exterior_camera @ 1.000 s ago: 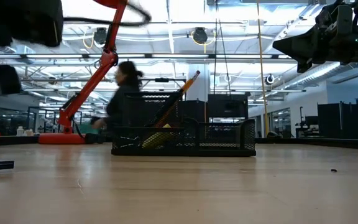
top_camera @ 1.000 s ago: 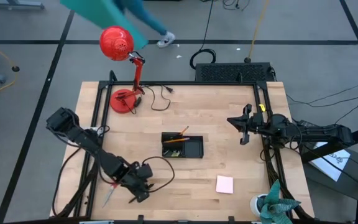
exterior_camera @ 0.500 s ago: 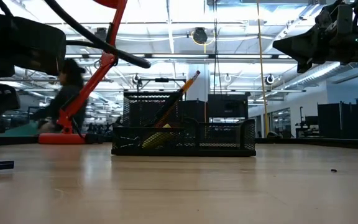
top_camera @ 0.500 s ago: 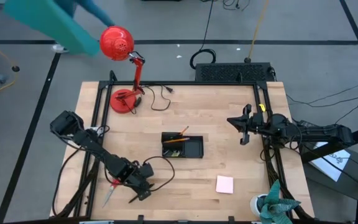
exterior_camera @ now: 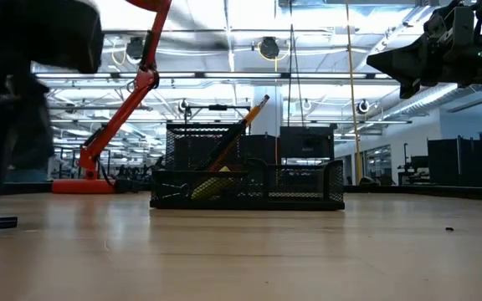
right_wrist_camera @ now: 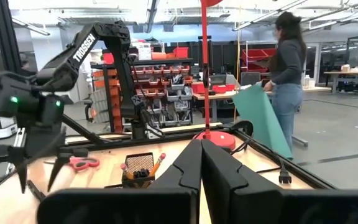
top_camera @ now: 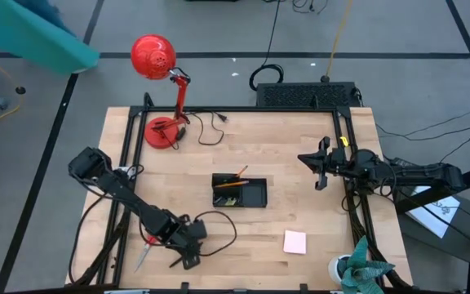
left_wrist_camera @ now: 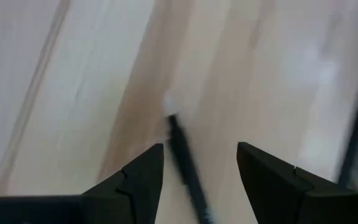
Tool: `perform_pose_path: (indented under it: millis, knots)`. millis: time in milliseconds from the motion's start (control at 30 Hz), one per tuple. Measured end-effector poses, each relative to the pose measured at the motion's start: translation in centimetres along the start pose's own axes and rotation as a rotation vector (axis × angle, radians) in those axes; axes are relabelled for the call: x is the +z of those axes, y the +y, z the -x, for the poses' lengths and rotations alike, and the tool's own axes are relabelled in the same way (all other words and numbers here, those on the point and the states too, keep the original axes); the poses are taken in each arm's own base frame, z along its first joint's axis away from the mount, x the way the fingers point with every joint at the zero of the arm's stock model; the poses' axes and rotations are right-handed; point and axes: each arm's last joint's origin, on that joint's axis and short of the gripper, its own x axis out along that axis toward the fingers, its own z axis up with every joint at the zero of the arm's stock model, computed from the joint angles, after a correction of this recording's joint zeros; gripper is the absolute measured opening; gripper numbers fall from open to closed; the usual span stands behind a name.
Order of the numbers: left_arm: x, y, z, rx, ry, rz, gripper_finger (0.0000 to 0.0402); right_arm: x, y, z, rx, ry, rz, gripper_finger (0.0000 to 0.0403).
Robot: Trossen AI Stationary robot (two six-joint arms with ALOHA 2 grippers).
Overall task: Pick and place office supplies into organizer
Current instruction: Put the pen into the top left section of the desk organizer
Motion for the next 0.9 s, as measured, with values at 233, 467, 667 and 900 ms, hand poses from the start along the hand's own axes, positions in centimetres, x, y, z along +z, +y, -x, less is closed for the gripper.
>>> perform_pose_path:
  millis: [233, 467, 667, 900]
  knots:
    - [0.1, -0.5, -2.2, 0.12, 0.098, -0.069, 0.0209, 0.0, 0.0, 0.0, 0.0, 0.0, 0.008, 0.0004]
    - [-0.1, -0.4, -4.3, 0.247, 0.203, -0.087, 0.0209, 0.0, 0.0, 0.0, 0.0, 0.001, 0.008, 0.0004]
    - [0.5, -0.8, -3.5, 0.253, 0.168, -0.11, 0.0209, 0.0, 0.0, 0.0, -0.001, 0.001, 0.008, 0.0004]
    - [1.0, -0.2, -3.7, 0.285, 0.195, -0.126, 0.0176, 0.0, 0.0, 0.0, -0.001, 0.001, 0.008, 0.0004]
